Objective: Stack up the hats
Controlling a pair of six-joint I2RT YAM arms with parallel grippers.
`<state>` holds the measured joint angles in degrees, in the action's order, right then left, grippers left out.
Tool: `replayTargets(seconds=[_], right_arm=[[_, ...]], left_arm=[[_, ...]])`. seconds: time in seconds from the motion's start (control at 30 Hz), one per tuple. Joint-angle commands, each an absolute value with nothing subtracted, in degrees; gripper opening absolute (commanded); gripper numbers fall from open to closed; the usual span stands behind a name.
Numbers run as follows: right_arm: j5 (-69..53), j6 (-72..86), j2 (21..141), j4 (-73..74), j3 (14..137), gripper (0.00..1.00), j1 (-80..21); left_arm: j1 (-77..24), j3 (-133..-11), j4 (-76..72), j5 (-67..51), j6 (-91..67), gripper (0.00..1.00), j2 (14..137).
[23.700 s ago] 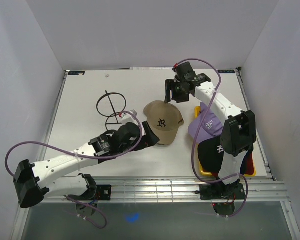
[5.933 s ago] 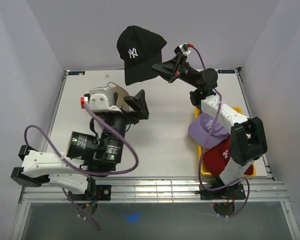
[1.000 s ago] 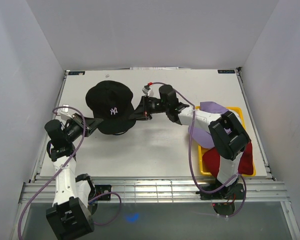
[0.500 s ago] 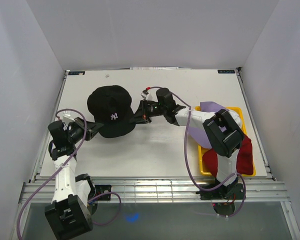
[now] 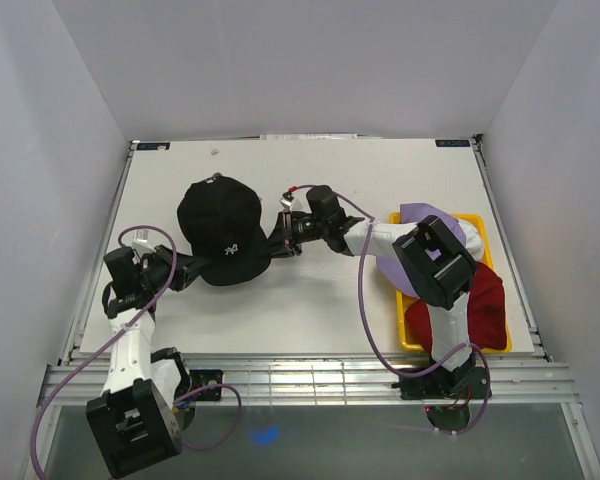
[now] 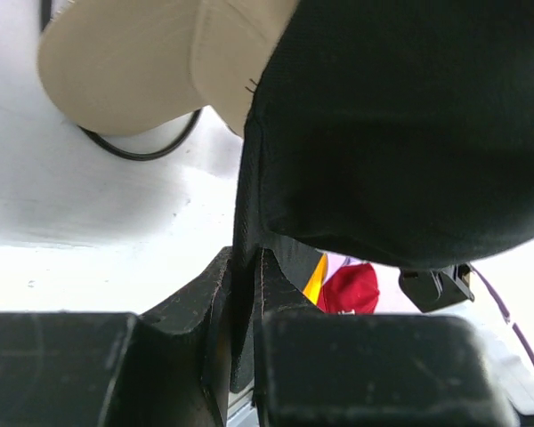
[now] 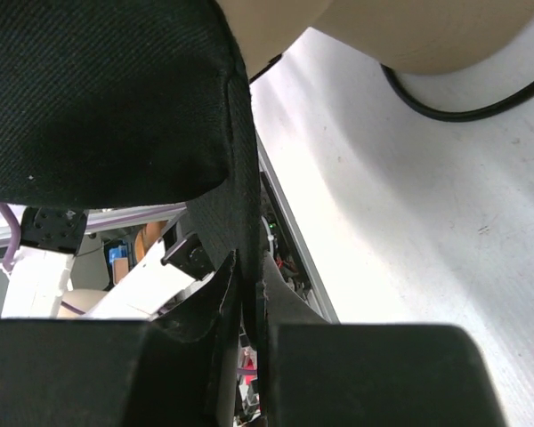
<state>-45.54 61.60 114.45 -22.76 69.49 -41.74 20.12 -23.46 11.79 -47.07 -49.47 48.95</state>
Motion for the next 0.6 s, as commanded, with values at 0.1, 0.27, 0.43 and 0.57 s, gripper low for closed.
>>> replayTargets(seconds=[0.1, 0.27, 0.43, 0.57], right_arm=[[-41.3, 58.3, 117.2, -20.5, 69.0, 0.08, -44.7], [-40.2, 57.7, 118.1, -19.5, 70.0, 0.08, -44.7], [-38.4, 57.0, 118.8, -18.1, 70.0, 0.08, -44.8], [-37.2, 57.1, 119.4, -17.9, 69.9, 0.08, -44.9]], left_arm=[[18.5, -22.9, 15.3, -46.5, -48.3, 0.0, 49.5], [18.5, -23.5, 17.0, -43.7, -47.7, 0.0, 51.0], [18.5, -24.2, 19.2, -40.3, -46.8, 0.0, 51.4], [18.5, -24.6, 20.5, -38.9, -46.4, 0.0, 52.1]])
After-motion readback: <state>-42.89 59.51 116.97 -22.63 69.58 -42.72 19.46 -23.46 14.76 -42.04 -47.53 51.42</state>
